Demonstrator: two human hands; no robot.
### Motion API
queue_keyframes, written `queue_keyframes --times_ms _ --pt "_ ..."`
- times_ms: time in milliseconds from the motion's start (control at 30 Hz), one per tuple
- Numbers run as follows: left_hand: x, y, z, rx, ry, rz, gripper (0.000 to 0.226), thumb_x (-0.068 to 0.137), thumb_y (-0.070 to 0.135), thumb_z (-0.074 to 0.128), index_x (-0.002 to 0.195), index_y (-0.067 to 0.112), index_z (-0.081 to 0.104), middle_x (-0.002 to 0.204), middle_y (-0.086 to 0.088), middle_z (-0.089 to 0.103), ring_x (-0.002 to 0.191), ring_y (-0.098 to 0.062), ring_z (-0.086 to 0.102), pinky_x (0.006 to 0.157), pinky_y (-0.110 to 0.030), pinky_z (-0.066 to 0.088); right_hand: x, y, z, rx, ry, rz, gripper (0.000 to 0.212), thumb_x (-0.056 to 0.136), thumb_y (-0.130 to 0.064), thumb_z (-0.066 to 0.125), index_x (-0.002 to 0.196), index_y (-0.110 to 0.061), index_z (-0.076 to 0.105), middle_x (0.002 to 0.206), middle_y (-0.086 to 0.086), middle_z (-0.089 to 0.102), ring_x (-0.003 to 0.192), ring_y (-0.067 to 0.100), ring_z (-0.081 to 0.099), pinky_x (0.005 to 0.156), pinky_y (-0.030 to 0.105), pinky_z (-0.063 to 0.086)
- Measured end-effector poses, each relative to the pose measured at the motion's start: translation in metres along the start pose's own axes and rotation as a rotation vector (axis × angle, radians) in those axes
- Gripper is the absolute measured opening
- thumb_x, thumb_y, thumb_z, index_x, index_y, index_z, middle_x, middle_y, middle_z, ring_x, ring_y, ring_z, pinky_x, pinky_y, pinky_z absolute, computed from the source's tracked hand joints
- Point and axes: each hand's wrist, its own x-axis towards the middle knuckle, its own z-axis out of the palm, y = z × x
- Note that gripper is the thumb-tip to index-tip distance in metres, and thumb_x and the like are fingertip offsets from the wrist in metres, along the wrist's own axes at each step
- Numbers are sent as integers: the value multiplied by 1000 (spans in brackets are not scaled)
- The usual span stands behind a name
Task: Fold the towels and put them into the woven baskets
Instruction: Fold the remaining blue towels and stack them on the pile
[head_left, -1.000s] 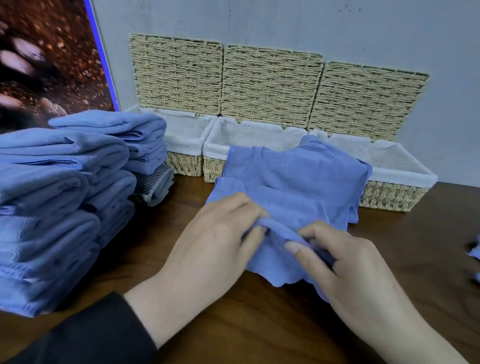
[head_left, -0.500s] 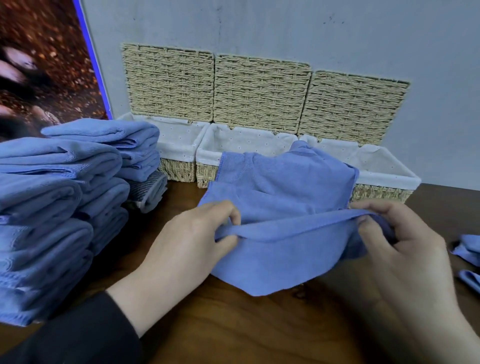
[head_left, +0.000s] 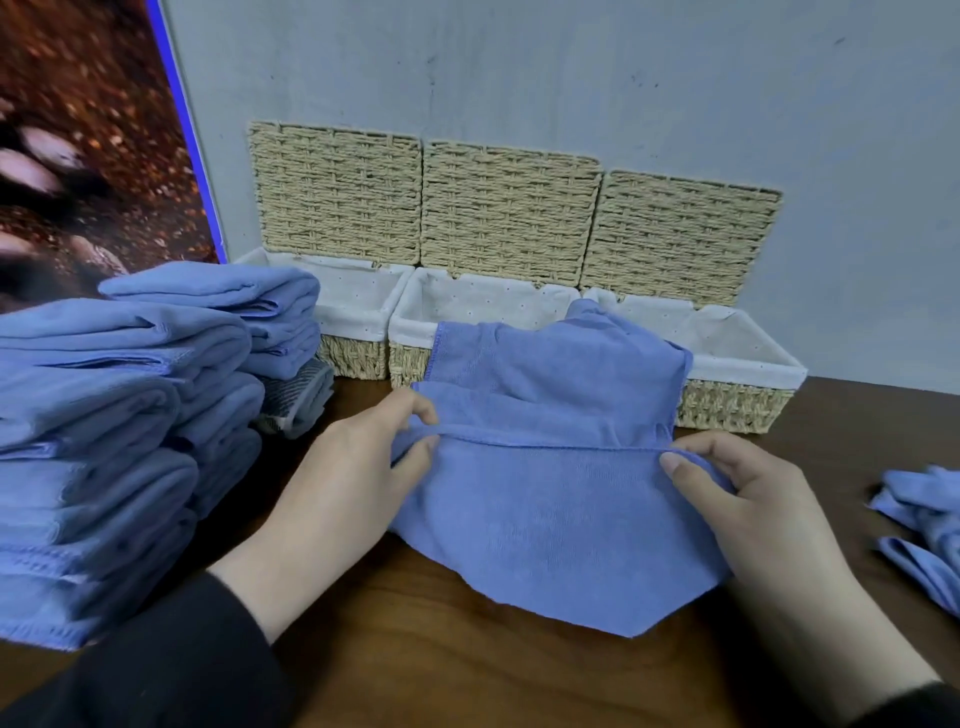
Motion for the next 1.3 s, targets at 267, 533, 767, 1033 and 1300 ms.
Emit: queue_keyframes --times_ms 267,533,767,1033,1300 --pt "-24 3 -4 -268 -11 -121 18 104 23 52 88 26 60 73 21 58 67 2 50 61 -13 36 -30 6 -16 233 -116 93 15 97 -14 64 93 -23 76 86 14 69 73 40 53 70 41 37" --pt "-73 2 -22 -144 -152 28 17 98 25 64 91 40 59 93 20 66 93 4 60 74 -12 41 -89 -10 -20 342 -172 129 71 55 -69 86 95 -11 78 97 17 72 88 28 67 80 37 43" --pt "-104 -2 -56 -178 -374 58 8 89 38 74 88 41 68 85 18 65 79 1 57 77 -18 41 -128 -25 -43 248 -355 222 14 94 -9 67 93 -12 81 99 7 78 96 15 73 82 20 51" --pt "-137 32 -54 160 -537 284 74 66 96 44 127 55 50 136 44 33 128 21 15 111 -14 13 -130 -41 -35 27 -124 124 21 100 -20 62 83 -22 74 81 2 74 70 5 64 66 20 45" --pt "-134 44 -42 -13 -270 96 10 98 27 62 103 34 58 93 16 59 89 -1 57 74 -17 44 -122 -63 -51 -38 -118 74 19 102 -36 55 92 -33 70 71 26 63 46 50 48 46 40 40"
